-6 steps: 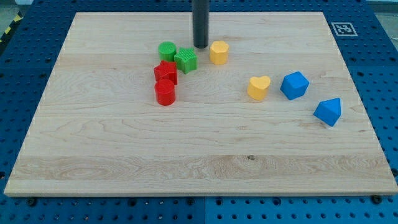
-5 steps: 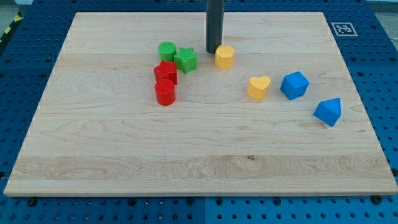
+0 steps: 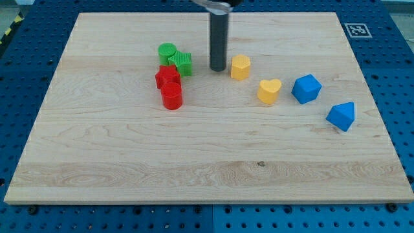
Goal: Place the yellow hexagon diagonally left to the blue cube
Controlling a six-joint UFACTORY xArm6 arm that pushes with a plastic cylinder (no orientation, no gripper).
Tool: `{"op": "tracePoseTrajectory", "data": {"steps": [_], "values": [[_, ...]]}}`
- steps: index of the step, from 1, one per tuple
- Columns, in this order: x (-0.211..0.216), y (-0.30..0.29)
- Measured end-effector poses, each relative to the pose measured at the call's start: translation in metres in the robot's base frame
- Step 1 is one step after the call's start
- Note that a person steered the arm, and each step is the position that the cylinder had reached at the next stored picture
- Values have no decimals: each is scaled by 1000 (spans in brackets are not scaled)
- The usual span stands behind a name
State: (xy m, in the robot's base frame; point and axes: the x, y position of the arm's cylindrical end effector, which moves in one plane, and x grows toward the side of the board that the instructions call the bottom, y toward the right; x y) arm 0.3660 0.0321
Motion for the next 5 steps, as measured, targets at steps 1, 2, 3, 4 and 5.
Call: {"op": "tracePoseTrajectory", "data": {"steps": [1,2,3,4,5], "values": [[6,52],[9,65],[9,65],[14,56],[23,19]]}}
